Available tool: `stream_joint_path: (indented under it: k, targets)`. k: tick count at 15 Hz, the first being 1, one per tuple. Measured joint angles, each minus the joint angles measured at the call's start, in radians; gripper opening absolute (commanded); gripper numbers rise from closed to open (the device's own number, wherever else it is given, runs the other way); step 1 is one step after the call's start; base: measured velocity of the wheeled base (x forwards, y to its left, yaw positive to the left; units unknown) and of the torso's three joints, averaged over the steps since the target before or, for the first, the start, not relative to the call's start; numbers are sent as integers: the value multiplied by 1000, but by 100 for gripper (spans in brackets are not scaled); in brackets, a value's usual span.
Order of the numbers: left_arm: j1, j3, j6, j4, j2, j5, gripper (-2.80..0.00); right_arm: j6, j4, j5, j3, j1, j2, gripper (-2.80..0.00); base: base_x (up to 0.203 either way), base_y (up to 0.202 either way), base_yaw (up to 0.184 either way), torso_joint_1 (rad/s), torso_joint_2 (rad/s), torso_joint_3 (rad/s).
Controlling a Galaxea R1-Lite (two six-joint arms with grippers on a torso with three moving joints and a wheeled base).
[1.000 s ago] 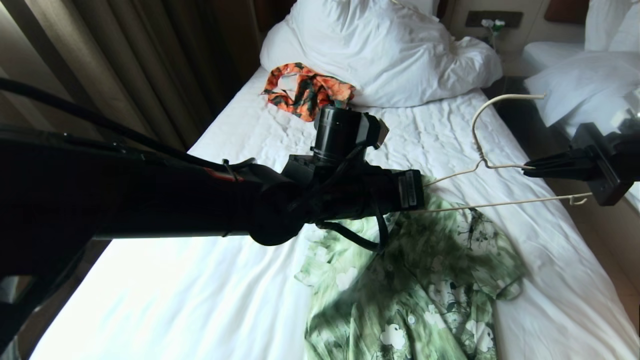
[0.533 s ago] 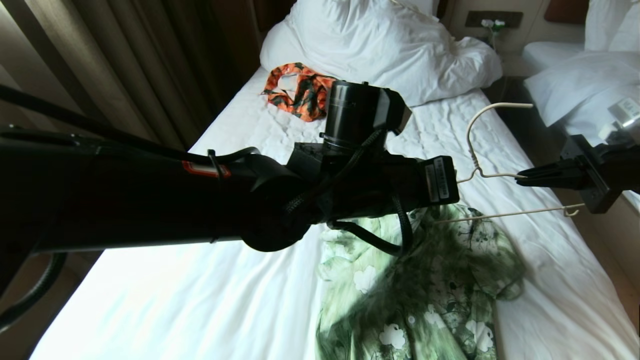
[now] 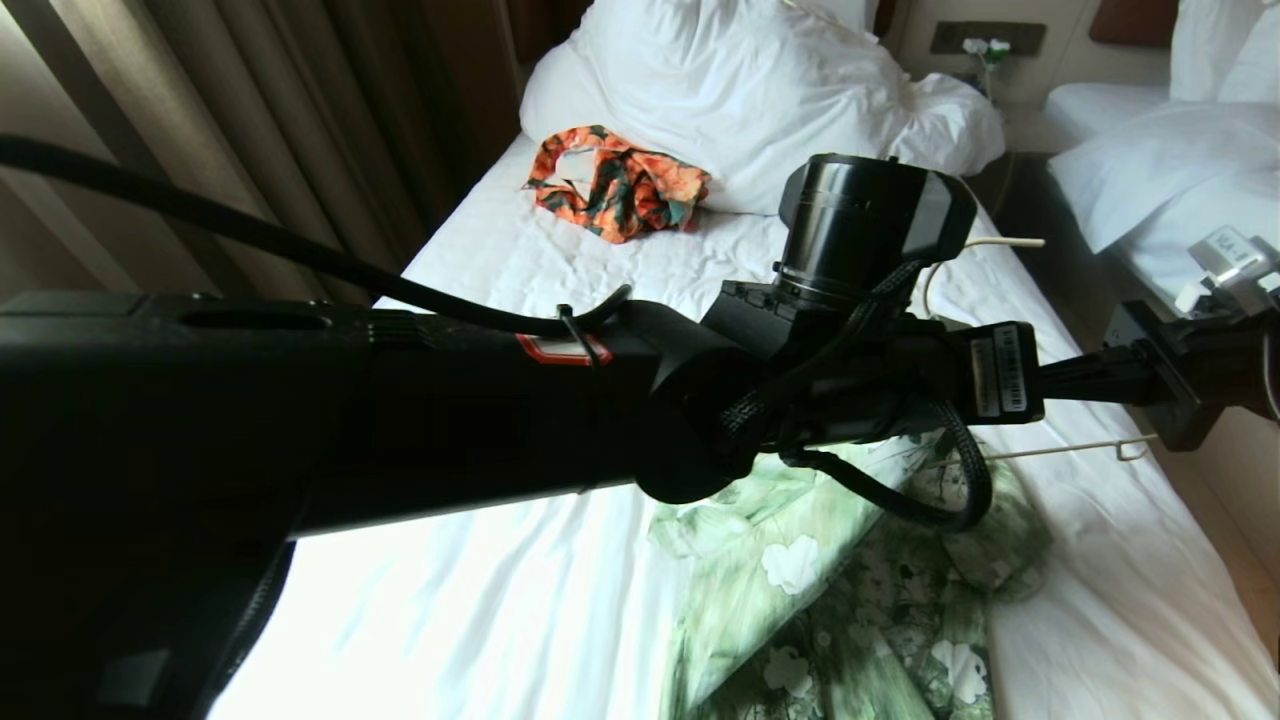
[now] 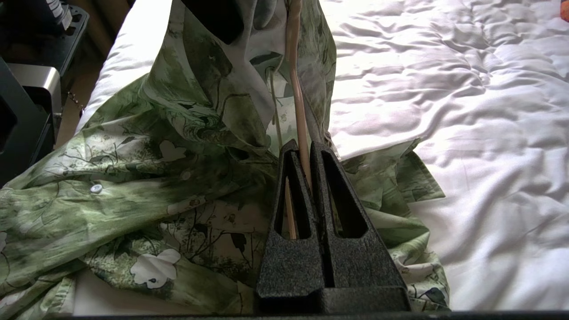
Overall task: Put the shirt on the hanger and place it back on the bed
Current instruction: Hook one side of the shirt onto the hanger
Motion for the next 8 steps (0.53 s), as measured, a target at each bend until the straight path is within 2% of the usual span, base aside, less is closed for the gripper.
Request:
stream_joint_path:
  k: [2, 4, 6, 8]
  targets:
    - [-31, -38, 74, 21, 29, 43, -280, 3, -48, 0, 33, -1, -1, -280, 0, 0, 0, 0, 0, 0]
    - [-69, -46, 103, 18, 45, 119, -280, 5, -70, 0, 51, -2, -2, -280, 0, 0, 0, 0, 0, 0]
    - [-90, -49, 156, -1, 52, 147, -280, 5, -74, -1, 71, -3, -8, -280, 0, 0, 0, 0, 0, 0]
    - [-110, -49, 172, -31, 53, 185, -280, 3, -76, -1, 100, 3, -20, -280, 0, 0, 0, 0, 0, 0]
